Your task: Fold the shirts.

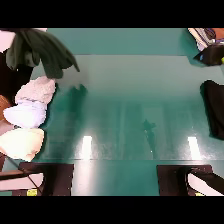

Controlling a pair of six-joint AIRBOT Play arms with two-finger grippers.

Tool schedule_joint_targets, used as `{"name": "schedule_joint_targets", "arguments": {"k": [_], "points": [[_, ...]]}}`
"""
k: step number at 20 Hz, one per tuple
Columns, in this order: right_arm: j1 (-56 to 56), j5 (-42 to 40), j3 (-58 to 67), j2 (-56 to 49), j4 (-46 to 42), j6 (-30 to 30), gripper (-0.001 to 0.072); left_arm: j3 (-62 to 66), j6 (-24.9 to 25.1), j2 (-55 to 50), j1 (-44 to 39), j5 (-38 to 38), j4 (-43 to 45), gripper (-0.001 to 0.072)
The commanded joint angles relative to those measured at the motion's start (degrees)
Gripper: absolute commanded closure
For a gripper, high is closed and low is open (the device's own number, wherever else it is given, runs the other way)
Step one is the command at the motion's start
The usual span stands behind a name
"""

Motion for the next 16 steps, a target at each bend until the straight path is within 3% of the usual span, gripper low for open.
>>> {"name": "schedule_joint_targets", "arguments": {"k": [1, 4, 8, 10, 13, 16], "points": [[0.0, -0.6, 7.0, 0.0, -0.1, 0.0, 0.0694, 0.2, 0.3, 9.1, -9.4, -7.1, -0.2, 0.0682], [0.0, -0.4, 9.7, 0.0, -0.1, 0.0, 0.0694, -2.1, -1.4, 8.6, -21.7, -14.2, -0.2, 0.0682], [0.0, 1.7, 10.2, 0.0, 0.0, 0.0, 0.0695, -14.5, -1.9, 5.8, -36.6, -9.8, -5.3, 0.0671], [0.0, 3.4, 10.2, 0.0, 0.3, 0.0, 0.0694, -19.7, -1.0, 4.3, -39.8, -4.0, -7.6, 0.0140], [0.0, 6.1, 10.2, 0.0, 0.3, 0.0, 0.0695, -20.0, -1.3, 4.5, -36.8, -7.0, -1.9, 0.0178], [0.0, 8.0, 10.2, 0.0, 0.3, 0.0, 0.0694, -21.3, -3.0, 7.4, -27.3, -14.9, -1.6, 0.0179]]}}
